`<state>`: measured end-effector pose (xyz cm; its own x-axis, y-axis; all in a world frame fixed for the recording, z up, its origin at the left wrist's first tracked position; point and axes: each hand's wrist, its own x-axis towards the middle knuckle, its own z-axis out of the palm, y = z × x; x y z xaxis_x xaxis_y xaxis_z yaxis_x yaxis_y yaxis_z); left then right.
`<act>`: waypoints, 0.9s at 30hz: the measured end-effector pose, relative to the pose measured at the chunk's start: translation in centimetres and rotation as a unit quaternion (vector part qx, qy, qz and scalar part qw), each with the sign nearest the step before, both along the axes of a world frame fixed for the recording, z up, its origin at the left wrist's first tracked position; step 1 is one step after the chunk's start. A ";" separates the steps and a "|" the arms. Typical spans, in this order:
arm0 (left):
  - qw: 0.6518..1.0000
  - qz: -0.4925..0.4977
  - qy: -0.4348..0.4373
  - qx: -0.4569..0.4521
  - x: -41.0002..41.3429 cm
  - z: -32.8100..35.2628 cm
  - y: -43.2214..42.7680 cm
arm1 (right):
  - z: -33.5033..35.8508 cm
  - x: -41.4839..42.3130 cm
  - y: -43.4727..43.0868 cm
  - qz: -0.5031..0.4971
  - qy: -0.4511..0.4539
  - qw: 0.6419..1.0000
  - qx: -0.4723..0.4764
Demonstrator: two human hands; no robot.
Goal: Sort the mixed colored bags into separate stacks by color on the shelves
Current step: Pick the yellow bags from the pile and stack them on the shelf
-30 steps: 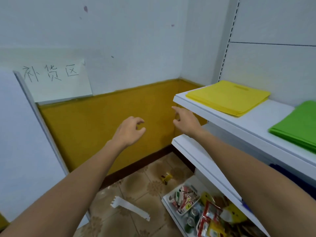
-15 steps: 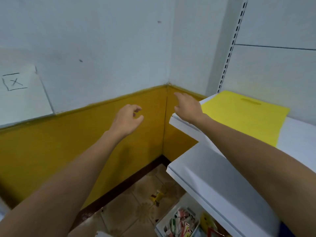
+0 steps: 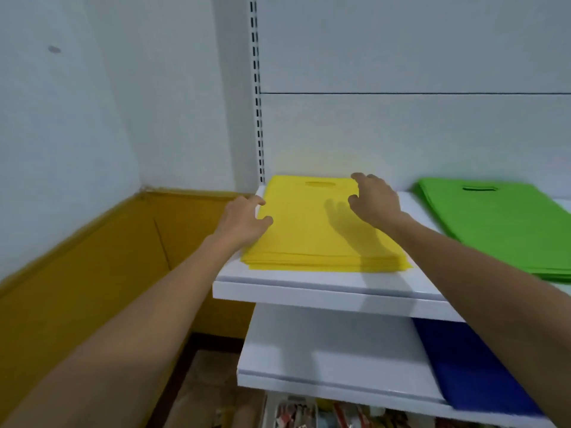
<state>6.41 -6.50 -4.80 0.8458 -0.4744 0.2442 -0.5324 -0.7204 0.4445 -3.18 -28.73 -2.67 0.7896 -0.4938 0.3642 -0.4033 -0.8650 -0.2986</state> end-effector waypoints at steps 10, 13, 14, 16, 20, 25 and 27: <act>0.998 0.065 -0.012 0.002 1.9 -3.2 -4.4 | -3.1 -1.1 -1.6 -0.143 0.037 0.982 0.115; 0.991 0.071 0.031 -0.106 3.0 -3.7 -4.0 | -3.7 -0.6 -1.6 -0.173 0.015 0.977 0.128; 0.985 0.083 0.052 -0.141 3.0 -3.7 -3.8 | -3.8 -0.7 -1.6 -0.181 0.009 0.975 0.128; 0.979 0.098 0.064 -0.166 3.1 -3.7 -3.6 | -4.1 -0.6 -1.6 -0.189 -0.002 0.976 0.111; 0.985 0.089 0.057 -0.137 3.5 -3.3 -3.6 | -4.2 -0.3 -1.2 -0.183 -0.010 0.983 -0.001; 0.986 0.102 0.061 -0.116 3.7 -2.7 -3.2 | -4.5 -0.1 -1.2 -0.184 -0.002 0.979 -0.087; 0.986 0.098 0.045 -0.127 3.5 -3.1 -3.2 | -4.5 -0.1 -1.2 -0.183 -0.008 0.979 -0.084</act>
<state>9.90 -9.73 -7.89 0.9387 -0.2336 0.2535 -0.3444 -0.6647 0.6629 -3.28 -29.96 -7.21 0.5635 -0.6752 0.4760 -0.6925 -0.7002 -0.1734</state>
